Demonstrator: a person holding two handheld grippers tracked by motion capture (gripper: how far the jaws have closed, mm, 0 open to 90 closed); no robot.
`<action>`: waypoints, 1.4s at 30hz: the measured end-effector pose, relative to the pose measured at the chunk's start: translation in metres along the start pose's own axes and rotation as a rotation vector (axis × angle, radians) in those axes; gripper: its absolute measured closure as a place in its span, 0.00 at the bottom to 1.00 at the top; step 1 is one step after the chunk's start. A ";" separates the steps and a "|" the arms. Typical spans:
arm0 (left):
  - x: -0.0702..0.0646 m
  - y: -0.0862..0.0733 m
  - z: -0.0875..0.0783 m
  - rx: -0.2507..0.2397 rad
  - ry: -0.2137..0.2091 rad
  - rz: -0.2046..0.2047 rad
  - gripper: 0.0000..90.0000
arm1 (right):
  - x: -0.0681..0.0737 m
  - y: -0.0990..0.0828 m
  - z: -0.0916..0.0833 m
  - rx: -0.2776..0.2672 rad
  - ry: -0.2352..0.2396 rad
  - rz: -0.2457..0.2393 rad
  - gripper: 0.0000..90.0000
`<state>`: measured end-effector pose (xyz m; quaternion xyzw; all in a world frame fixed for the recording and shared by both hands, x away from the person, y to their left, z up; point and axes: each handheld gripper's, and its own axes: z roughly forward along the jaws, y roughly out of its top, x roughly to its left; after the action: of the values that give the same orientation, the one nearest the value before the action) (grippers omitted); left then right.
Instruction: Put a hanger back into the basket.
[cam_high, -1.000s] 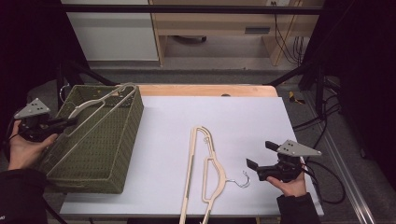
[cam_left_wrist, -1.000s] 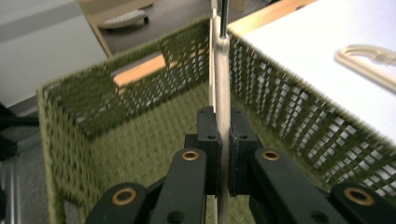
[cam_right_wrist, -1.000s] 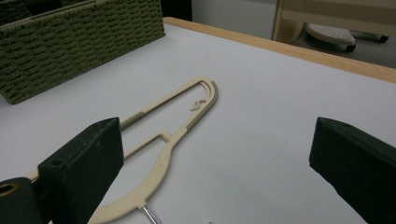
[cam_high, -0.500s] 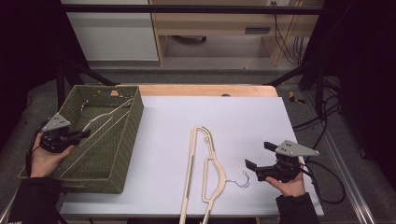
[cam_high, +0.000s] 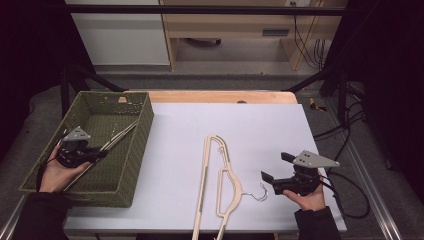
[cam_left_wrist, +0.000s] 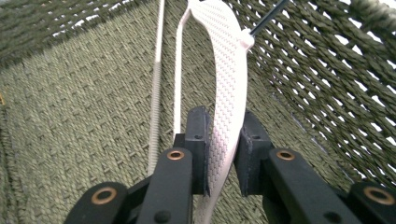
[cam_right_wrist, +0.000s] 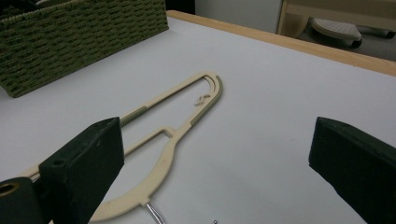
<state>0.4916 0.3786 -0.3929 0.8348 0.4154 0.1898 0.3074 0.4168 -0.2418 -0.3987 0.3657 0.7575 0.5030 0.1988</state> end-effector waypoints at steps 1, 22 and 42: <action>-0.001 0.000 0.002 0.015 -0.002 0.013 0.83 | 0.000 0.000 0.001 0.005 0.003 -0.005 0.04; -0.018 -0.002 0.017 0.142 0.021 0.116 0.74 | 0.004 -0.002 0.004 0.000 0.011 -0.009 0.05; -0.049 0.029 -0.038 -0.268 0.043 0.046 0.16 | 0.005 -0.002 0.001 -0.036 0.021 -0.014 0.05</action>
<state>0.4580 0.3391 -0.3489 0.7915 0.3735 0.2685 0.4025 0.4135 -0.2382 -0.4002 0.3513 0.7530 0.5189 0.2009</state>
